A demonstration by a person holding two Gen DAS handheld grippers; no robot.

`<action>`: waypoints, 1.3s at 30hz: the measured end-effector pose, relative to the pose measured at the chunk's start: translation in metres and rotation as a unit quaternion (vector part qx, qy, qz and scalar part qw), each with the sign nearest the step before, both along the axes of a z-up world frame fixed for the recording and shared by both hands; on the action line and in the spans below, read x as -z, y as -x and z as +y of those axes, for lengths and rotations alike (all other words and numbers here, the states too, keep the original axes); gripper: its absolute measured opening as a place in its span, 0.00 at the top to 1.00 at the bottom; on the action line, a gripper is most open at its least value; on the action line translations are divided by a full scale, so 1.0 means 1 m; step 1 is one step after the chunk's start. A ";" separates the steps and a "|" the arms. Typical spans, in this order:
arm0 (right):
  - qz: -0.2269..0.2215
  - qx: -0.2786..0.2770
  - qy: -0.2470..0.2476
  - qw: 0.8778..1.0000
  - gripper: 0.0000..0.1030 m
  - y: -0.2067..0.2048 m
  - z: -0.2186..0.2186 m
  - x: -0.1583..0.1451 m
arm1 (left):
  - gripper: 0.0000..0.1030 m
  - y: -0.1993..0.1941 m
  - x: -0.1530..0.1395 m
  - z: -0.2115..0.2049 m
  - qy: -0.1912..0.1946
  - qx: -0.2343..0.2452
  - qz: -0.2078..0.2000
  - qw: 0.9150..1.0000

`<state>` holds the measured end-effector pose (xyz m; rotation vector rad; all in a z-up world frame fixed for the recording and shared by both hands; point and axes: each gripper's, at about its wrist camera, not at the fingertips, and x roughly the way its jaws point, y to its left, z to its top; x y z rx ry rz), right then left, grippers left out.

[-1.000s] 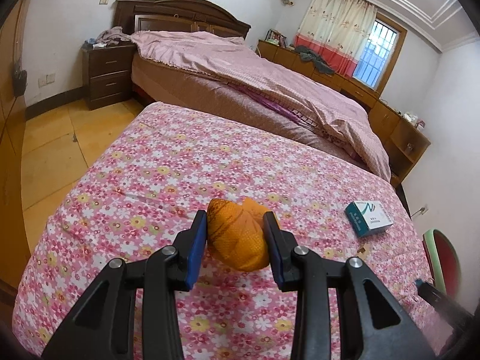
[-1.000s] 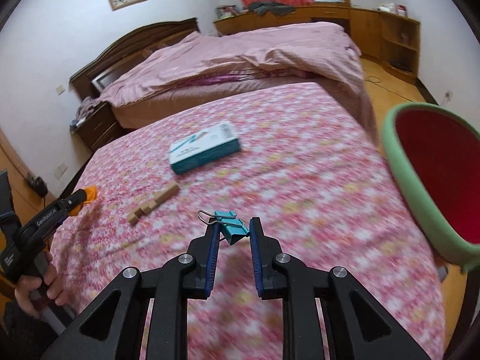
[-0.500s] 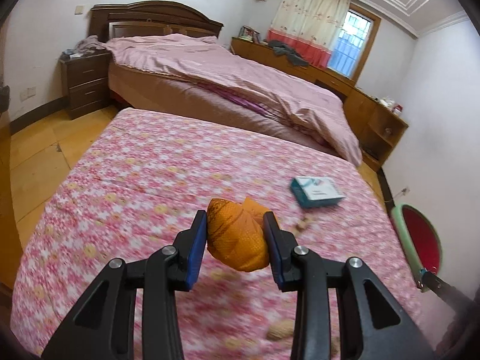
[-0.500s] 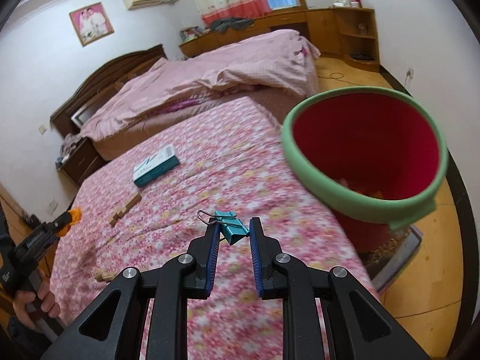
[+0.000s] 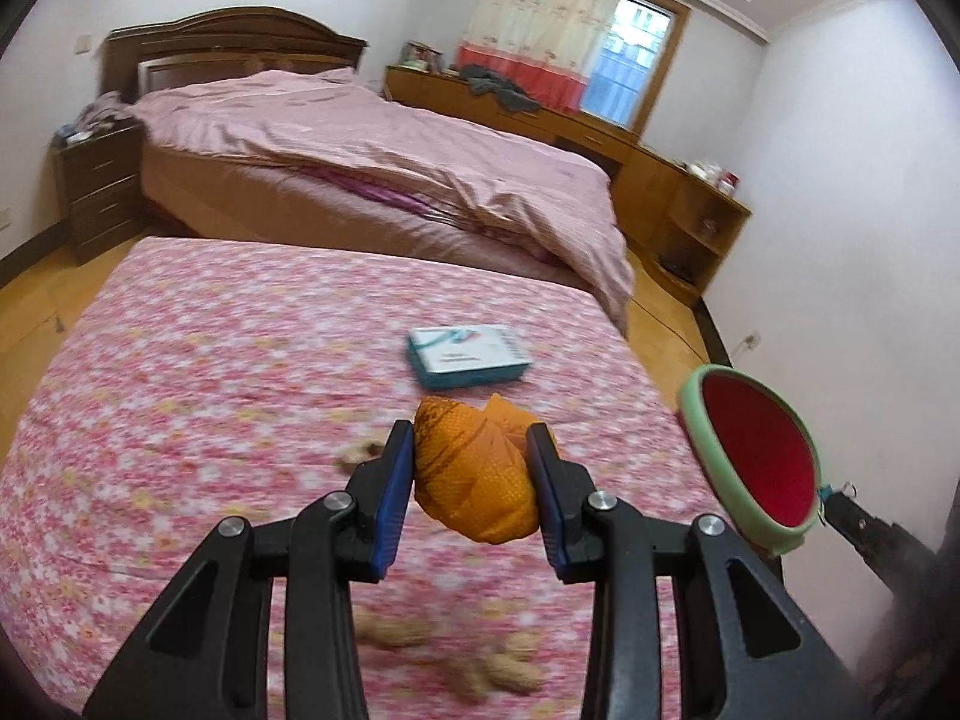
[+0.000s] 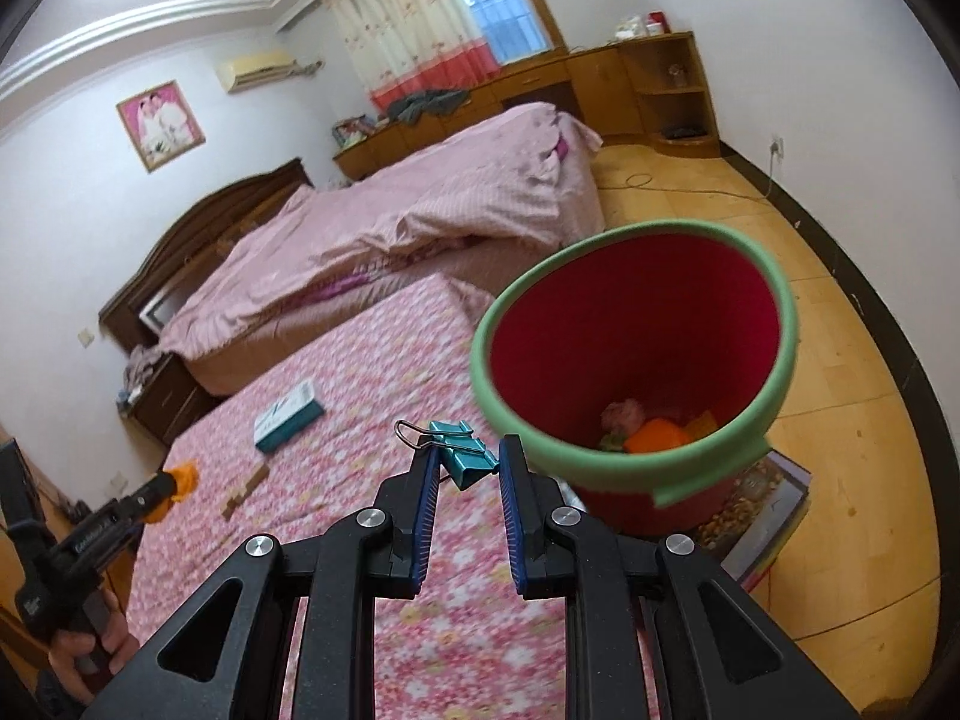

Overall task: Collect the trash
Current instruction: 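Carry the orange cloth bundle and teal clip over the red bucket, then open both tools to drop the bundle and clip into the bucket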

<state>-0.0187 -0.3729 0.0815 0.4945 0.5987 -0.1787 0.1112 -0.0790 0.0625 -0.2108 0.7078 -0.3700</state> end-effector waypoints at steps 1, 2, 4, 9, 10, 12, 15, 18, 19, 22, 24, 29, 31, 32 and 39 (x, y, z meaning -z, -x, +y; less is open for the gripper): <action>-0.002 0.005 -0.001 1.000 0.81 0.002 -0.005 -0.002 | 0.63 0.000 -0.001 -0.008 0.002 0.009 0.002 1.000; -0.005 0.009 -0.001 1.000 0.81 0.003 -0.008 -0.003 | 0.63 0.000 -0.002 -0.014 0.004 0.015 0.004 1.000; -0.012 0.015 -0.001 1.000 0.81 0.007 -0.017 -0.006 | 0.63 -0.001 -0.005 -0.031 0.002 0.034 0.006 0.999; -0.025 0.032 0.001 0.999 0.81 0.010 -0.042 -0.013 | 0.63 -0.006 -0.009 -0.078 0.001 0.081 0.017 0.997; -0.026 0.034 0.000 0.999 0.81 0.010 -0.046 -0.014 | 0.64 -0.007 -0.011 -0.087 0.000 0.089 0.018 0.996; -0.027 0.041 -0.003 0.999 0.81 0.008 -0.055 -0.013 | 0.64 -0.008 -0.012 -0.106 -0.003 0.103 0.017 0.995; -0.029 0.048 -0.012 0.998 0.81 0.005 -0.068 -0.009 | 0.64 -0.009 -0.013 -0.132 -0.010 0.118 0.014 0.993; -0.029 0.050 -0.016 0.998 0.81 0.001 -0.079 -0.005 | 0.64 -0.010 -0.012 -0.159 -0.007 0.139 0.015 0.990; -0.028 0.052 -0.017 0.998 0.81 0.000 -0.082 -0.004 | 0.64 -0.011 -0.010 -0.168 -0.007 0.147 0.016 0.989; -0.024 0.055 -0.020 0.998 0.81 -0.004 -0.094 0.002 | 0.64 -0.012 -0.008 -0.192 -0.014 0.160 0.012 0.987; -0.021 0.056 -0.022 0.998 0.81 -0.009 -0.100 0.006 | 0.64 -0.013 -0.007 -0.205 -0.017 0.168 0.011 0.986; -0.019 0.060 -0.018 0.998 0.81 -0.015 -0.111 0.011 | 0.63 -0.018 0.001 -0.232 -0.024 0.184 0.012 0.982; -0.017 0.060 -0.018 0.998 0.81 -0.017 -0.115 0.013 | 0.63 -0.020 0.006 -0.240 -0.026 0.190 0.016 0.981; -0.015 0.059 -0.019 0.998 0.81 -0.019 -0.117 0.015 | 0.63 -0.019 0.007 -0.243 -0.026 0.193 0.019 0.981; -0.009 0.054 -0.019 0.998 0.81 -0.026 -0.117 0.021 | 0.61 -0.026 0.021 -0.256 -0.014 0.216 0.036 0.976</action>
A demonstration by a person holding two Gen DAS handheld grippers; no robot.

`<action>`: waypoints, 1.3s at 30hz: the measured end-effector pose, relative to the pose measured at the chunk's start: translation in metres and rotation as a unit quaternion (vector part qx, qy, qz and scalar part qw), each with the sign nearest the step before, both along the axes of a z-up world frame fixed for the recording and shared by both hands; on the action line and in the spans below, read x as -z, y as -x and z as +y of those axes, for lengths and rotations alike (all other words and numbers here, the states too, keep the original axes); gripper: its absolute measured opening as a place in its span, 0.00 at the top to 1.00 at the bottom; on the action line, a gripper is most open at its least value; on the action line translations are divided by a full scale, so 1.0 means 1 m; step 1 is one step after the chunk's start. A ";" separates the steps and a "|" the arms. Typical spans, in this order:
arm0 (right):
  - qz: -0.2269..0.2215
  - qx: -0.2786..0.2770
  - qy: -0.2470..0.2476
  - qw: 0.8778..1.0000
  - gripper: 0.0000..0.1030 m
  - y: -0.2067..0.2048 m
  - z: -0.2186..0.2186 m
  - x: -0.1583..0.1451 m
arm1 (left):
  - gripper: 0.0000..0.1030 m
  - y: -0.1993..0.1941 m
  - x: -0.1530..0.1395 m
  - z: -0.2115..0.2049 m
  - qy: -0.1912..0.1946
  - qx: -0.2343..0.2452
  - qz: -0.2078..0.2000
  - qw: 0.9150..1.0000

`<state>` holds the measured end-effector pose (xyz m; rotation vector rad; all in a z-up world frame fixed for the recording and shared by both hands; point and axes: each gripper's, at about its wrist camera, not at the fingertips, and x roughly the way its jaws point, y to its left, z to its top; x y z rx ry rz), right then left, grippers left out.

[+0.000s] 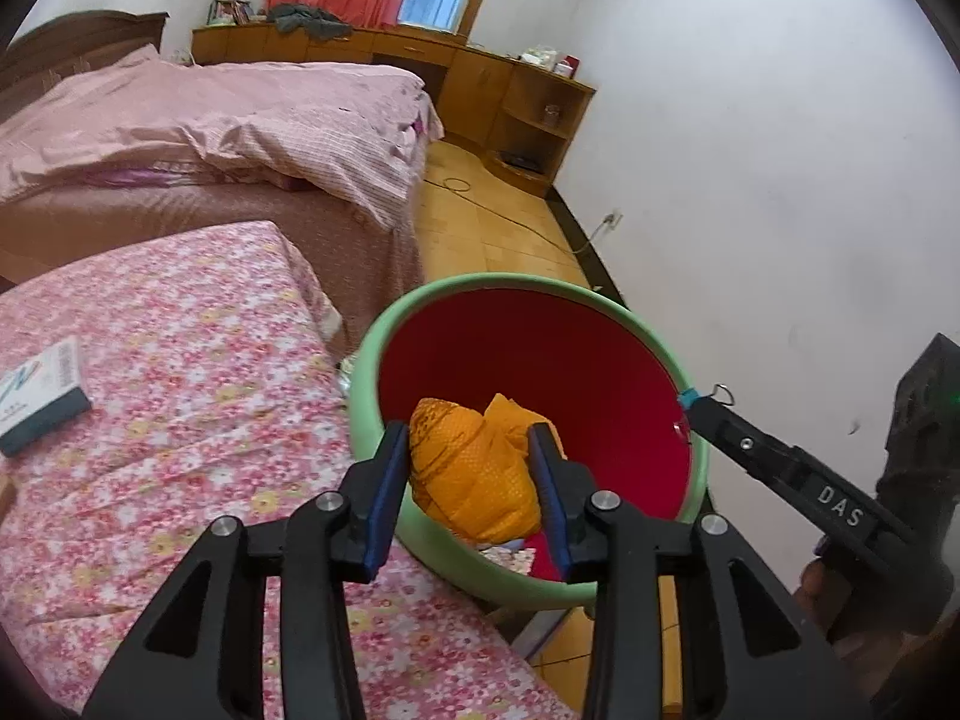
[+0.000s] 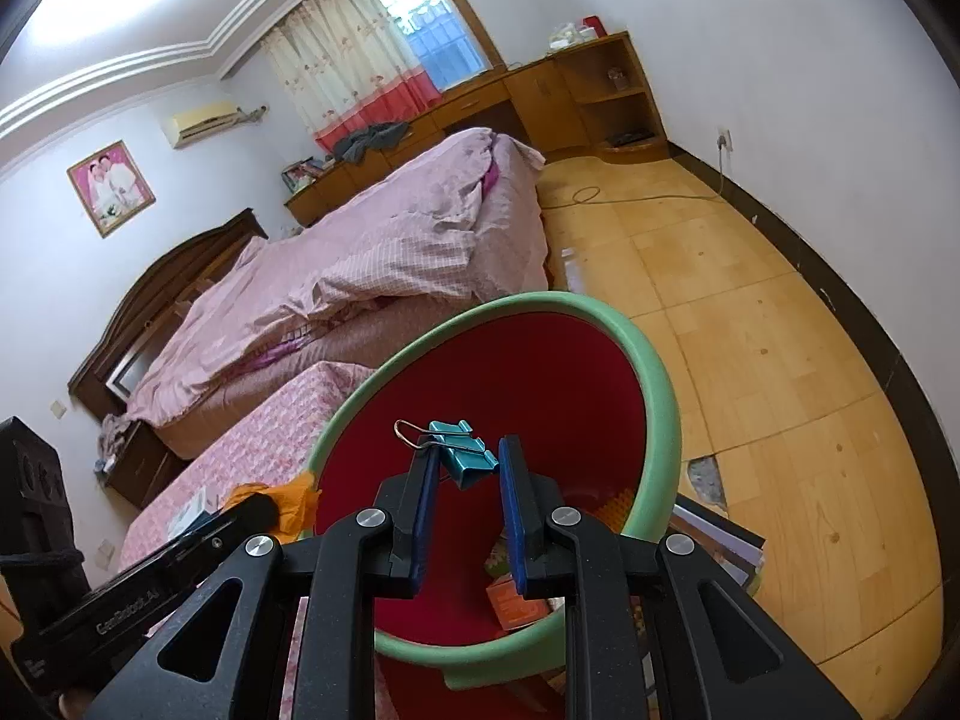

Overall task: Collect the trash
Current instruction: 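Open both tools to drop the bundle and clip into the bucket, then move both open tools back over the bed toward the remaining items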

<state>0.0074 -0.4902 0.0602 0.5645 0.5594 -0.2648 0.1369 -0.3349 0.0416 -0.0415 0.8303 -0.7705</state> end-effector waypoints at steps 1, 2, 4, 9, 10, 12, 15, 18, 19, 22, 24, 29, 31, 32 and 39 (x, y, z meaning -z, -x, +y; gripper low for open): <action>0.001 -0.001 -0.001 1.000 0.81 -0.001 -0.001 0.001 | 0.61 -0.001 0.002 -0.001 0.000 0.000 0.002 1.000; 0.004 -0.001 -0.002 1.000 0.81 -0.003 0.000 0.003 | 0.59 -0.004 0.003 -0.003 -0.002 0.001 0.004 1.000; 0.005 -0.001 -0.004 1.000 0.81 -0.005 -0.001 0.004 | 0.57 -0.005 0.006 -0.004 -0.007 0.003 0.008 1.000; 0.008 -0.002 -0.008 1.000 0.80 -0.005 -0.002 0.006 | 0.45 -0.002 0.007 -0.008 -0.021 -0.001 -0.008 1.000; 0.010 -0.003 -0.009 1.000 0.80 -0.005 -0.002 0.006 | 0.45 -0.003 0.009 -0.010 -0.021 -0.001 -0.010 1.000; 0.015 -0.002 -0.008 1.000 0.80 -0.006 -0.002 0.007 | 0.45 -0.003 0.007 -0.008 -0.020 0.000 -0.011 1.000; 0.018 0.000 -0.010 1.000 0.80 -0.007 -0.001 0.007 | 0.45 -0.002 0.004 0.001 -0.013 -0.005 -0.008 1.000; 0.017 0.002 -0.012 1.000 0.79 -0.007 0.001 0.005 | 0.45 -0.002 -0.001 0.012 -0.012 -0.012 -0.009 1.000; 0.017 0.003 -0.013 1.000 0.77 -0.006 0.003 0.004 | 0.45 -0.003 -0.003 0.016 -0.011 -0.016 -0.011 1.000; 0.013 0.001 -0.015 1.000 0.75 -0.004 0.006 0.002 | 0.45 -0.003 -0.007 0.030 -0.013 -0.035 -0.017 0.999; 0.013 0.000 -0.016 1.000 0.75 -0.002 0.010 0.001 | 0.45 -0.003 -0.010 0.038 -0.016 -0.043 -0.020 0.999; 0.015 -0.001 -0.020 1.000 0.73 0.000 0.017 -0.004 | 0.45 -0.003 -0.016 0.062 -0.022 -0.065 -0.024 0.997; 0.015 -0.002 -0.017 1.000 0.72 0.002 0.022 -0.006 | 0.45 -0.004 -0.017 0.073 -0.027 -0.075 -0.025 0.996; 0.015 -0.003 -0.017 1.000 0.72 0.003 0.023 -0.007 | 0.45 -0.005 -0.017 0.078 -0.030 -0.078 -0.026 0.996; 0.012 -0.004 -0.024 1.000 0.63 0.008 0.035 -0.012 | 0.45 -0.014 -0.013 0.119 -0.055 -0.104 -0.025 0.993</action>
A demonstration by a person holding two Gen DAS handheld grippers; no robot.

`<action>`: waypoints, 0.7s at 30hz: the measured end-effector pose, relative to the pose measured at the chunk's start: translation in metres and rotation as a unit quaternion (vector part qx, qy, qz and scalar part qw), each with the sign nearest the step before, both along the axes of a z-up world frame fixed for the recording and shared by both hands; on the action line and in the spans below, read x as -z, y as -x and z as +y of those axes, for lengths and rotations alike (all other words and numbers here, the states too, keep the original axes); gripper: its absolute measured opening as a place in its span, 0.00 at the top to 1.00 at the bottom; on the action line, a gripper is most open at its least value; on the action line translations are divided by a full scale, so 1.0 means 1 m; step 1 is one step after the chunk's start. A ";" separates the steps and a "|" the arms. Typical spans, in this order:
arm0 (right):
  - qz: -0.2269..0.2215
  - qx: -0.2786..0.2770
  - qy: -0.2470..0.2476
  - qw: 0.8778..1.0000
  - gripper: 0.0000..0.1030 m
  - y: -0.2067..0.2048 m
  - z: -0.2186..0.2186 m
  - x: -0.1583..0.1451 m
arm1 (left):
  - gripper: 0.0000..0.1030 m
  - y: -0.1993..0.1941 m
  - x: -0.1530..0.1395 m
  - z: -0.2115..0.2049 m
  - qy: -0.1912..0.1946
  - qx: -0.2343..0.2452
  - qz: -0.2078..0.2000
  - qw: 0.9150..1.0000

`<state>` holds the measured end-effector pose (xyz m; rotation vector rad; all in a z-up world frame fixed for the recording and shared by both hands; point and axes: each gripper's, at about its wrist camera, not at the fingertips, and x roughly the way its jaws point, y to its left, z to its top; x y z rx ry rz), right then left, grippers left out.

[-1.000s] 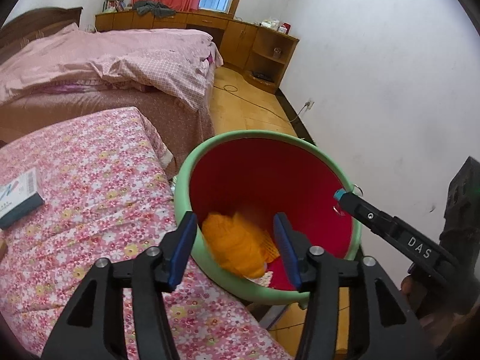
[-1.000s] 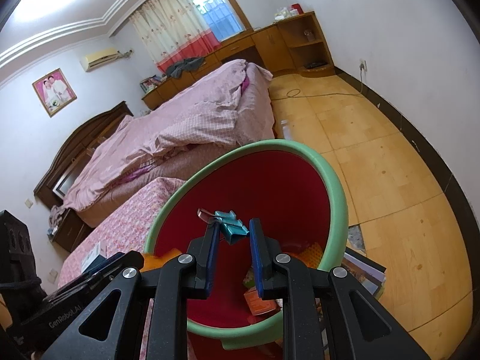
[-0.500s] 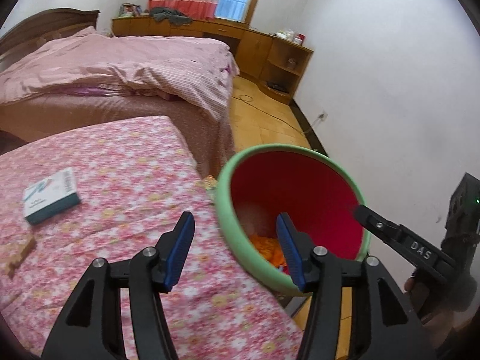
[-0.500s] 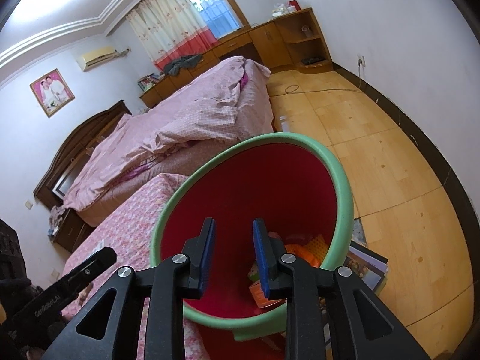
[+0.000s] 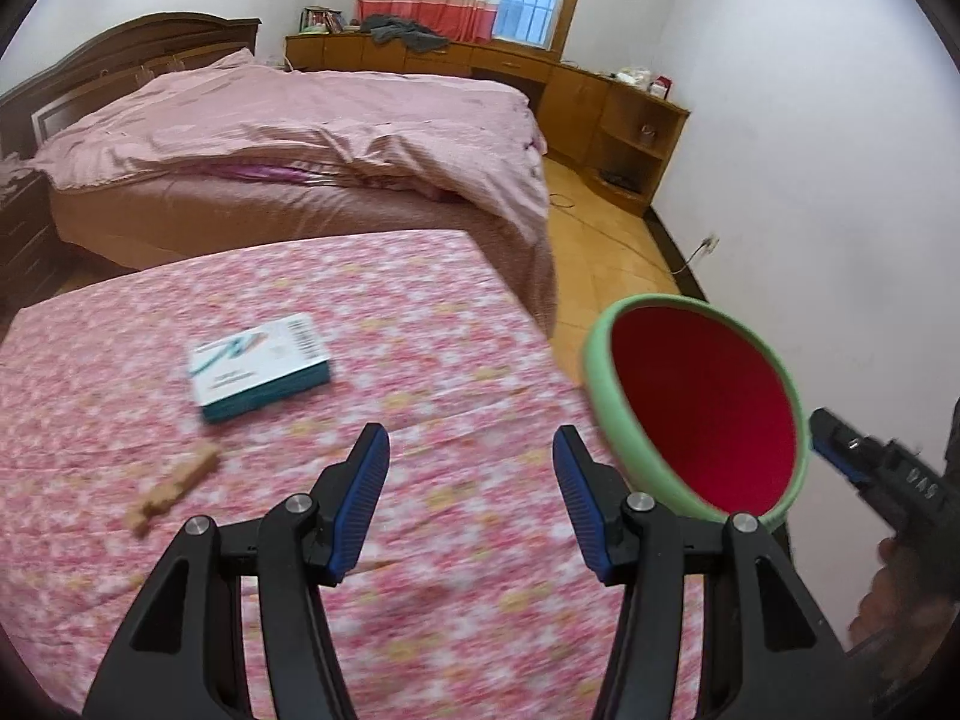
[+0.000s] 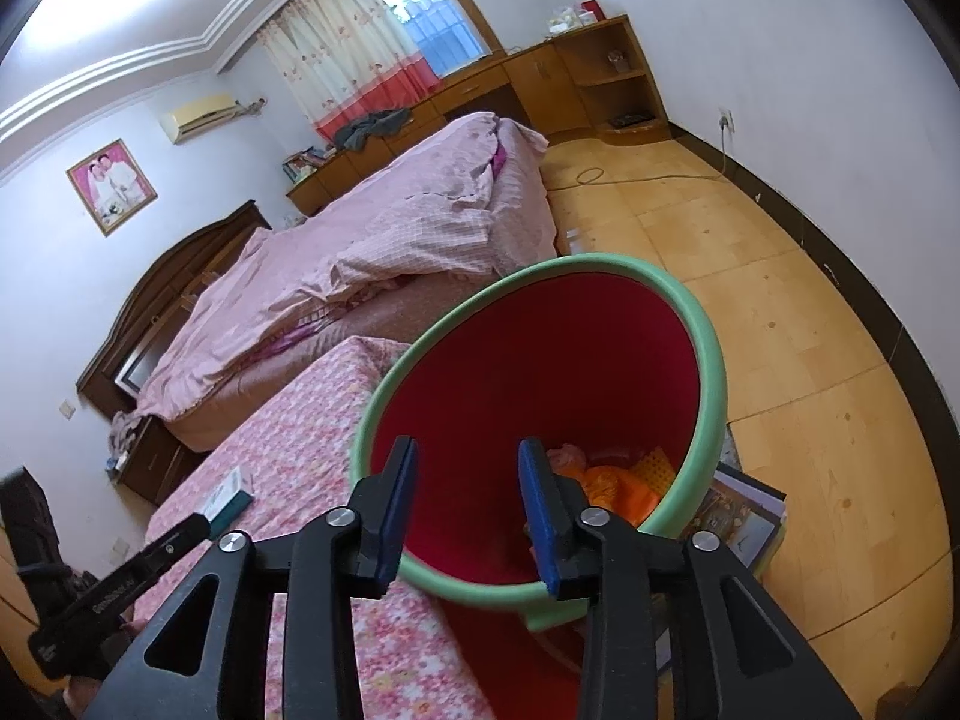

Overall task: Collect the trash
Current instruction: 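Move both open tools back over the bed toward the remaining items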

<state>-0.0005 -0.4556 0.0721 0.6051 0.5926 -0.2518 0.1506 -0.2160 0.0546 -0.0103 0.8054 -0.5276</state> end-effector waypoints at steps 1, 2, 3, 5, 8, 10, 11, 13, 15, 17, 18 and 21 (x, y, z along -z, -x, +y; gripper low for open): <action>0.002 -0.002 0.001 1.000 0.63 0.000 0.003 0.000 | 0.45 0.000 0.000 0.006 -0.007 -0.004 -0.003 1.000; 0.005 -0.004 0.002 1.000 0.62 -0.001 0.005 0.000 | 0.45 0.000 0.000 0.012 -0.011 -0.007 -0.007 1.000; 0.006 -0.006 0.003 1.000 0.62 0.000 0.007 0.000 | 0.45 0.000 0.000 0.019 -0.018 -0.012 -0.012 1.000; 0.010 -0.007 0.004 1.000 0.62 0.000 0.013 -0.001 | 0.45 0.000 0.001 0.030 -0.025 -0.019 -0.016 0.999; 0.013 -0.005 0.006 1.000 0.57 0.002 0.019 -0.003 | 0.45 -0.004 0.005 0.049 -0.031 -0.030 -0.015 0.999; 0.013 -0.003 0.007 1.000 0.53 0.003 0.022 -0.004 | 0.45 -0.008 0.008 0.061 -0.036 -0.036 -0.011 0.999; 0.014 -0.001 0.008 1.000 0.53 0.004 0.024 -0.004 | 0.45 -0.010 0.010 0.066 -0.037 -0.040 -0.008 0.998; 0.016 0.001 0.008 1.000 0.53 0.004 0.026 -0.005 | 0.45 -0.016 0.015 0.078 -0.041 -0.046 0.000 0.998; 0.020 0.003 0.010 1.000 0.53 0.004 0.029 -0.005 | 0.45 -0.020 0.020 0.088 -0.044 -0.055 0.006 0.998; 0.025 0.005 0.012 1.000 0.52 0.002 0.032 -0.004 | 0.45 -0.026 0.026 0.099 -0.047 -0.064 0.010 0.997; 0.027 0.005 0.012 1.000 0.52 0.002 0.034 -0.003 | 0.45 -0.028 0.029 0.103 -0.050 -0.067 0.014 0.996; 0.033 0.006 0.013 0.999 0.51 -0.001 0.038 -0.001 | 0.45 -0.037 0.042 0.112 -0.055 -0.073 0.027 0.995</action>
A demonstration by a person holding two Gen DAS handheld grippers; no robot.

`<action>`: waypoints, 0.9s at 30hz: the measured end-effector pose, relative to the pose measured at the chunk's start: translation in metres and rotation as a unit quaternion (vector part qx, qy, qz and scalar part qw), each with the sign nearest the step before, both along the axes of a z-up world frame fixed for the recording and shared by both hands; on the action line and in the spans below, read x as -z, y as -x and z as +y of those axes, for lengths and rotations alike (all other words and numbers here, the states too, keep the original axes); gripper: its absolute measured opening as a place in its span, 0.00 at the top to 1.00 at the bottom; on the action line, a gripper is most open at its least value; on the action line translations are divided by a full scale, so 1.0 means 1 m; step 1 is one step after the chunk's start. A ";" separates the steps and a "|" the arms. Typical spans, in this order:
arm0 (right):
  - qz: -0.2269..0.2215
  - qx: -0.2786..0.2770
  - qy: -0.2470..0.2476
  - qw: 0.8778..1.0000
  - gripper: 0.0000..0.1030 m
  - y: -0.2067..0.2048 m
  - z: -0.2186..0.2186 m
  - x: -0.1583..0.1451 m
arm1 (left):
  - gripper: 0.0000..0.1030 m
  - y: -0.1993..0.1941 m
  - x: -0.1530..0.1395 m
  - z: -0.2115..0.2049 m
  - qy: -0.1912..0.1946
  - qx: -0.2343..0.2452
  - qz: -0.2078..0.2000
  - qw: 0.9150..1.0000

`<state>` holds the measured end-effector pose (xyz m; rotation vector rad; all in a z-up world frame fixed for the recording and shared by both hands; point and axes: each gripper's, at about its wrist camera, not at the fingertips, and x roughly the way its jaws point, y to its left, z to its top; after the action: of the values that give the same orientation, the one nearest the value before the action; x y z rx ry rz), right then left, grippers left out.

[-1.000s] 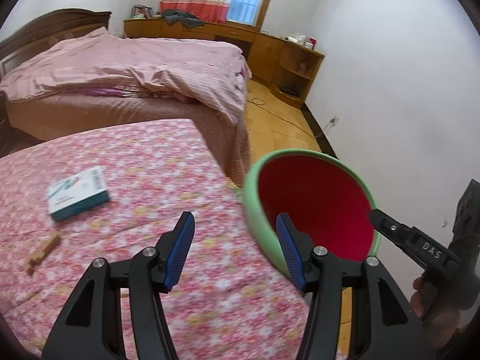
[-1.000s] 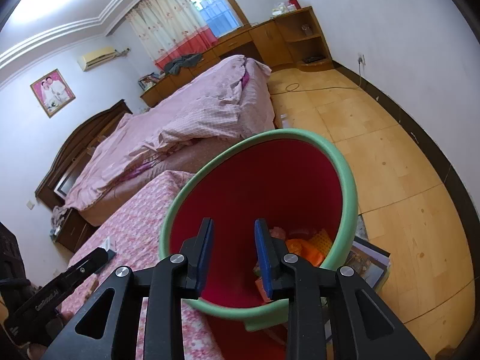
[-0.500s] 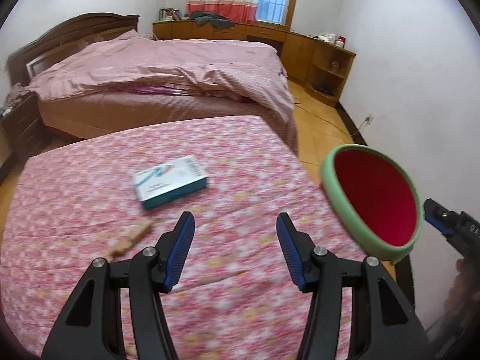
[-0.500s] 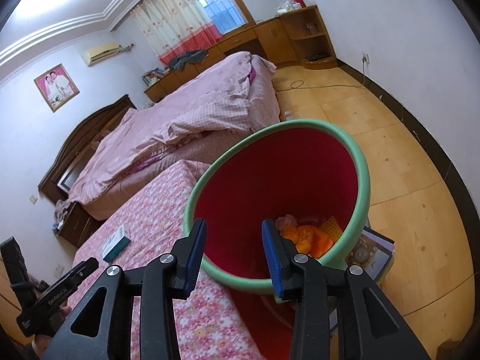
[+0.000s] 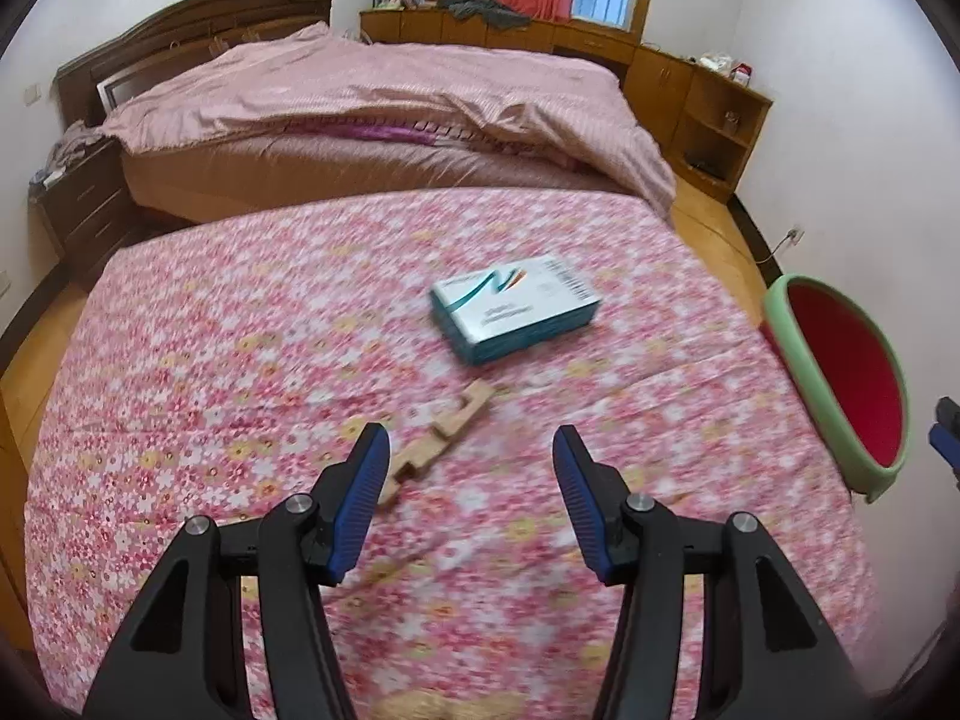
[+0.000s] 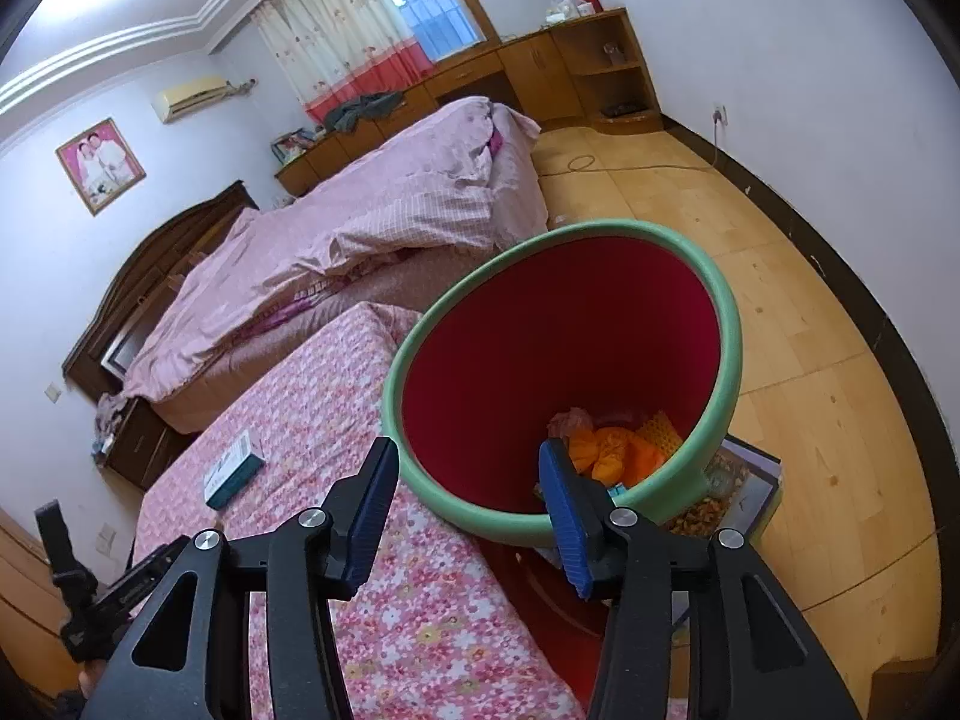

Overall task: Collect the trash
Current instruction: 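Move both open tools back over the bed toward the remaining items, then close the left tool on the wooden block piece and lift it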

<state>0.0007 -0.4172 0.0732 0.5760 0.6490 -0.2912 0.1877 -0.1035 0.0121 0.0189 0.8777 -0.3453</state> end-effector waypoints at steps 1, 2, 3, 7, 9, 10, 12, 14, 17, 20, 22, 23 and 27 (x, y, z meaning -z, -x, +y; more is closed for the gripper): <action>0.002 0.000 0.000 1.000 0.50 -0.002 0.002 0.001 | 0.45 -0.003 0.004 0.002 -0.001 0.000 0.004 1.000; 0.005 0.000 0.000 1.000 0.50 -0.003 0.003 0.001 | 0.45 -0.004 0.007 0.003 -0.002 0.000 0.006 1.000; 0.008 -0.001 -0.001 1.000 0.50 -0.005 0.005 0.002 | 0.45 -0.007 0.011 0.004 -0.006 0.000 0.010 1.000; 0.020 -0.009 0.006 1.000 0.50 -0.014 0.013 0.003 | 0.45 -0.020 0.029 0.004 -0.035 -0.018 0.025 0.999; 0.021 -0.017 0.010 1.000 0.50 -0.019 0.019 0.002 | 0.45 -0.024 0.033 0.007 -0.034 -0.029 0.025 0.999; 0.021 -0.023 0.014 0.999 0.50 -0.023 0.023 0.000 | 0.46 -0.024 0.033 0.008 -0.032 -0.032 0.018 0.999; 0.022 -0.032 0.020 0.999 0.50 -0.029 0.029 -0.001 | 0.50 -0.025 0.035 0.010 -0.030 -0.035 0.017 0.999; 0.023 -0.042 0.023 0.999 0.48 -0.035 0.035 -0.002 | 0.57 -0.023 0.035 0.010 -0.029 -0.031 0.014 0.999; 0.020 -0.062 0.020 0.998 0.44 -0.046 0.048 -0.002 | 0.74 -0.015 0.035 0.012 -0.028 -0.020 0.007 0.999; 0.024 -0.080 0.020 0.996 0.44 -0.058 0.061 0.000 | 0.90 -0.007 0.033 0.016 -0.013 -0.011 0.008 1.000; 0.027 -0.094 0.020 0.995 0.43 -0.068 0.073 0.004 | 0.91 -0.002 0.032 0.023 -0.002 -0.004 0.013 1.000; 0.029 -0.100 0.020 0.994 0.43 -0.073 0.078 0.006 | 0.91 -0.001 0.031 0.027 0.001 -0.003 0.013 1.000; 0.044 -0.125 0.006 0.991 0.43 -0.093 0.098 0.016 | 0.91 0.006 0.025 0.046 0.010 -0.019 0.007 1.000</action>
<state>0.0933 -0.3191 0.0567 0.4657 0.7955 -0.0857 0.1820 -0.0572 -0.0131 -0.0179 0.8867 -0.3189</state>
